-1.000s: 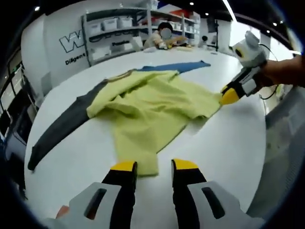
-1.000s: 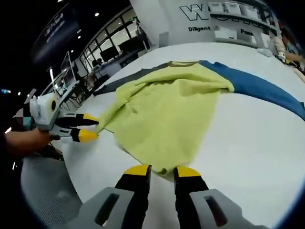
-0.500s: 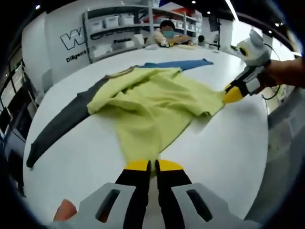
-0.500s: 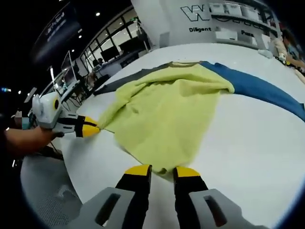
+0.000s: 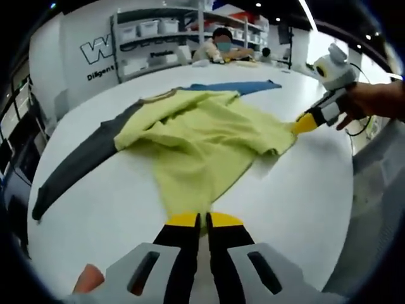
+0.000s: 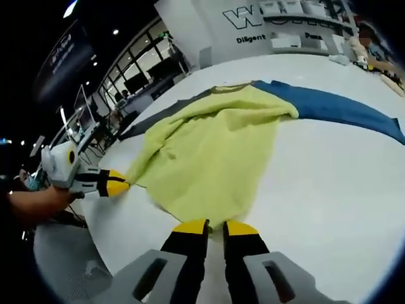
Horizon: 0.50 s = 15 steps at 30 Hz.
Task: Fold the garment on the visible template until the final outline fits inside the template.
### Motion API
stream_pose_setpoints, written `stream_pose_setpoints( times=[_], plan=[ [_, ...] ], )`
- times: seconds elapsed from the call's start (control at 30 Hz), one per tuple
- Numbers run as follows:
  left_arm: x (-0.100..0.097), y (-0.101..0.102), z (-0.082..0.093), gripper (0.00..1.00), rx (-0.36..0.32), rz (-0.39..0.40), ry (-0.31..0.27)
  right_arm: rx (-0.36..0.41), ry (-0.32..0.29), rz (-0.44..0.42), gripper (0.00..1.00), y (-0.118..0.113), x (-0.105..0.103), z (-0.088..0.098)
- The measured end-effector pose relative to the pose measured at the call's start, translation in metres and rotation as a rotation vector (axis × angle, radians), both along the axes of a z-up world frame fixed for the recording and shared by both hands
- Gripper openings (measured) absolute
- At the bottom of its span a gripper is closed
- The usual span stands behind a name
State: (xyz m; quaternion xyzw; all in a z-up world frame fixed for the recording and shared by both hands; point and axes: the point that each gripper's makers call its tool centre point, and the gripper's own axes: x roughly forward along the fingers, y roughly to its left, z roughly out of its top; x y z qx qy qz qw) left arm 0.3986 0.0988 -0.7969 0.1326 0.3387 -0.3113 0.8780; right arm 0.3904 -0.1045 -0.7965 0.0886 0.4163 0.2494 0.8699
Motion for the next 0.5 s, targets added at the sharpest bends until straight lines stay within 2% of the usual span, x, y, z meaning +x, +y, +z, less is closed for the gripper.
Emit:
stream_pose_setpoints(
  times=[0.27, 0.5],
  plan=[
    [-0.002, 0.001, 0.015, 0.0, -0.107, 0.062, 0.04, 0.013, -0.012, -0.022, 0.0, -0.008, 0.0, 0.013],
    [0.0, 0.017, 0.032, 0.0, -0.337, 0.229, 0.139, 0.023, -0.02, -0.056, 0.0, -0.026, 0.0, 0.024]
  ],
)
